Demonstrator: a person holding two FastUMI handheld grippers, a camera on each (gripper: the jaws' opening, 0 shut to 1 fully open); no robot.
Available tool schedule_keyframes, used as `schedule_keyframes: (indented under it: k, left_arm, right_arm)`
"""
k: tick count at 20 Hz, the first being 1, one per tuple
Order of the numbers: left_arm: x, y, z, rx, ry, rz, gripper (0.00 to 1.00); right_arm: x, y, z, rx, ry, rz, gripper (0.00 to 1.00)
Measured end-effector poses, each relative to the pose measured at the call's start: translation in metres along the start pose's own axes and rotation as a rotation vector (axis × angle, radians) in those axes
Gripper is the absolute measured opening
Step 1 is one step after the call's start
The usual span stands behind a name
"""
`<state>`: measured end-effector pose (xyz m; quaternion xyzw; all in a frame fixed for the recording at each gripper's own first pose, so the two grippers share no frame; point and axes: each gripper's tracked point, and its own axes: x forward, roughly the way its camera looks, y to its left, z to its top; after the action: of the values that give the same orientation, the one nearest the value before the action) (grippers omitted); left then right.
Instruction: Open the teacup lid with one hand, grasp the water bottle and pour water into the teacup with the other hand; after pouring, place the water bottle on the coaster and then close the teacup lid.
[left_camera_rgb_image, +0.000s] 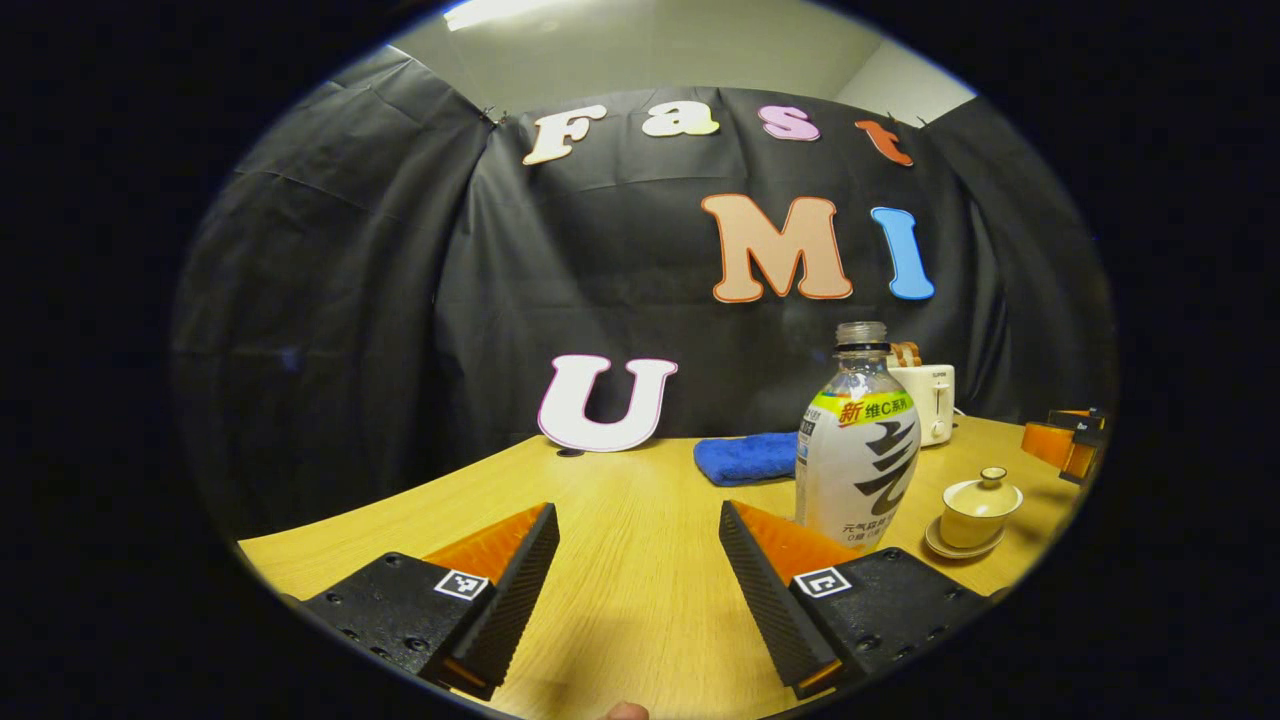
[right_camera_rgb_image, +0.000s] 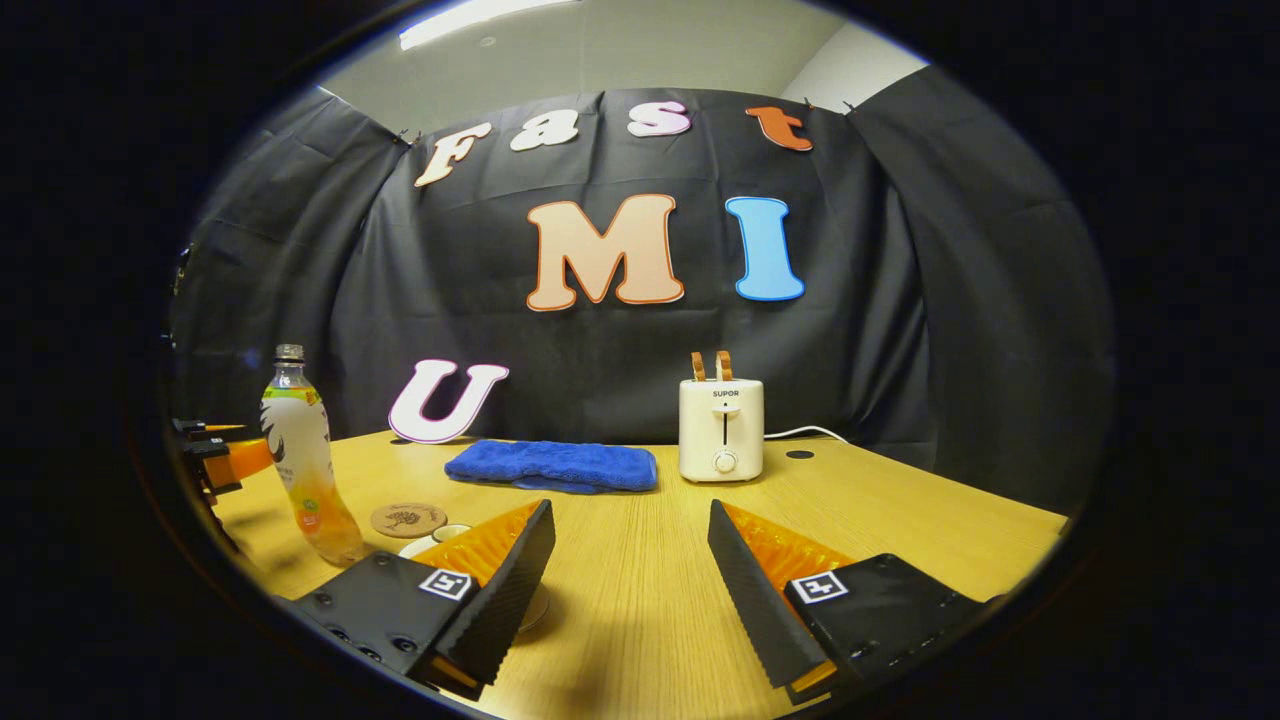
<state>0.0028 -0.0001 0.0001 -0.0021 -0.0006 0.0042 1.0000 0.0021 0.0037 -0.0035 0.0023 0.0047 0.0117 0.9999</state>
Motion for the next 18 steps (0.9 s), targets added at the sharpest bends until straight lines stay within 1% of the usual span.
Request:
schedule_keyframes:
  k: [1, 2, 4, 5, 7, 8, 9, 10, 11, 13, 16, 18]
  left_arm:
    - [0.000, -0.001, 0.000, 0.000, 0.000, -0.005, 0.94]
    - [-0.001, -0.002, 0.000, 0.000, -0.001, -0.011, 0.94]
    - [0.001, -0.003, 0.000, -0.001, 0.000, -0.017, 0.94]
    - [0.001, -0.003, 0.000, -0.001, -0.001, -0.018, 0.94]
    - [0.001, -0.005, 0.000, -0.002, -0.001, -0.026, 0.94]
    - [0.002, -0.006, 0.000, -0.002, -0.001, -0.034, 0.94]
    - [0.001, -0.007, 0.000, -0.003, -0.001, -0.039, 0.94]
    - [0.001, -0.006, 0.000, -0.003, -0.001, -0.039, 0.94]
    - [0.000, -0.006, 0.000, -0.002, -0.001, -0.039, 0.94]
    - [0.001, -0.007, 0.000, -0.003, -0.001, -0.043, 0.94]
    - [0.000, -0.008, 0.000, -0.004, 0.000, -0.047, 0.94]
    - [0.001, -0.008, 0.000, -0.004, 0.000, -0.047, 0.94]
  right_arm:
    - [0.000, 0.002, 0.000, 0.001, 0.001, 0.013, 0.94]
    - [0.000, 0.005, -0.001, 0.001, 0.002, 0.027, 0.99]
    - [-0.001, 0.010, 0.000, 0.002, 0.001, 0.053, 0.94]
    - [0.000, 0.012, 0.000, 0.002, 0.002, 0.066, 0.99]
    - [0.000, 0.013, -0.003, 0.007, 0.010, 0.079, 0.99]
    - [-0.001, 0.016, -0.002, 0.017, 0.014, 0.092, 0.94]
    - [-0.001, 0.022, 0.000, 0.028, 0.020, 0.109, 0.99]
    - [-0.001, 0.026, 0.004, 0.031, 0.017, 0.122, 0.94]
    - [-0.001, 0.030, 0.008, 0.021, 0.011, 0.132, 1.00]
    - [0.000, 0.037, 0.014, -0.009, 0.010, 0.153, 0.98]
    - [0.001, 0.056, 0.013, -0.051, 0.034, 0.199, 1.00]
    - [0.001, 0.065, 0.010, -0.082, 0.047, 0.217, 0.96]
